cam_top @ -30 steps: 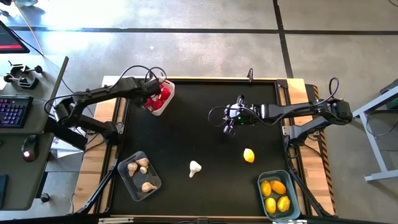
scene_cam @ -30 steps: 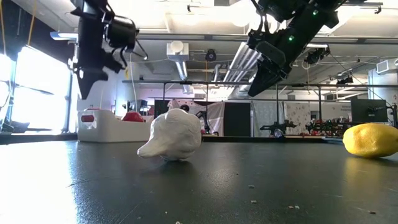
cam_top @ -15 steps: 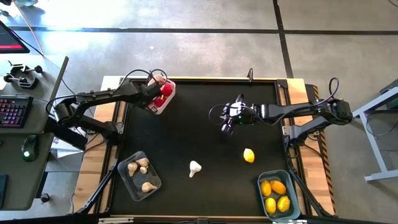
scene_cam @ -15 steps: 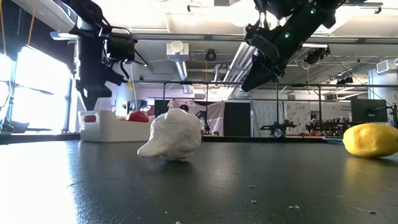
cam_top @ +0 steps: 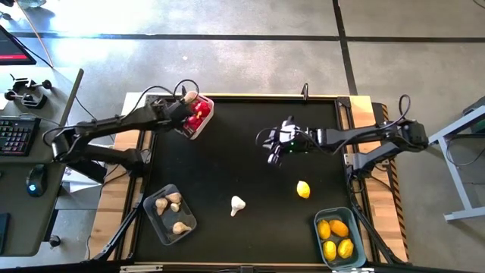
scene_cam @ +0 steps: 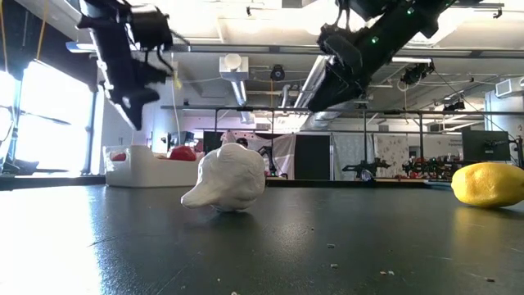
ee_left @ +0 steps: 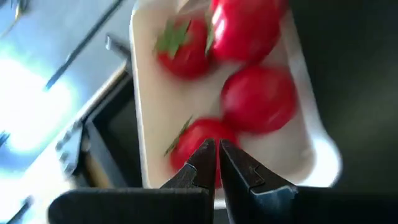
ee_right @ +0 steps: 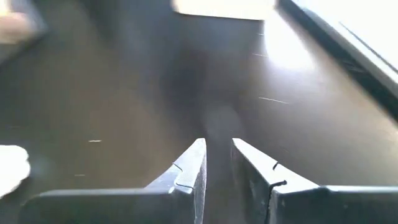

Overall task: Sort produce into baskets
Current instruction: Put the yellow lemon into the blue bin

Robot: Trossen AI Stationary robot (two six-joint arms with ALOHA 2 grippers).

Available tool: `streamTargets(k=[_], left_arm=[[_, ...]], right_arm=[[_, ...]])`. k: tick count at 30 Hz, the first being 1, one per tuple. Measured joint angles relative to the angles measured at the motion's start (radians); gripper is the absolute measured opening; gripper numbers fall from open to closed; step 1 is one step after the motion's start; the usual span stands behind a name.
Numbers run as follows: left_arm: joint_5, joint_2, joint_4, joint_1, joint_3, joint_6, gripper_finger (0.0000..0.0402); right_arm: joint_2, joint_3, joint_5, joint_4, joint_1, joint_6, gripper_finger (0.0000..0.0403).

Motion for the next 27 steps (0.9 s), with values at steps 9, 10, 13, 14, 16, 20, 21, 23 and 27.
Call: streamTargets(k=[9,10,13,14,16,20,21,23,27], left_arm=[[0.162,-0.182,0.347,-0.170,-0.167,0.043,0.0007],[0.174,-0.197,0.385,-0.189,-0.187,0.045,0.0007],[0.228,-0.236,0.480,-0.248,-0.241,0.078,0.0007],[0.252,-0.244,0.506,-0.264,-0.257,0.091,0.0007],[0.331,-0.249,0.549,-0.294,-0.287,0.117,0.0007],[0.487,-0.238,0.625,-0.353,-0.328,0.131,0.0007],[0.510,-0.235,0.646,-0.368,-0.339,0.130,0.0007],[0.536,-0.226,0.685,-0.403,-0.357,0.129,0.0007],[0.537,-0.204,0.763,-0.464,-0.369,0.131,0.0007]], right_arm=[[0.122,0.000,-0.139,0.151,0.125,-0.028,0.0067],[0.135,0.000,-0.131,0.160,0.143,-0.020,0.0067],[0.154,0.000,-0.103,0.176,0.196,0.035,0.0068],[0.155,0.000,-0.093,0.177,0.214,0.058,0.0071],[0.155,0.000,-0.079,0.176,0.248,0.109,0.0082],[0.144,0.007,-0.061,0.100,0.315,0.260,0.0128],[0.143,0.022,-0.054,0.045,0.333,0.303,0.0144],[0.142,0.065,-0.048,-0.101,0.369,0.389,0.0175],[0.142,0.178,-0.023,-0.476,0.434,0.621,0.0230]])
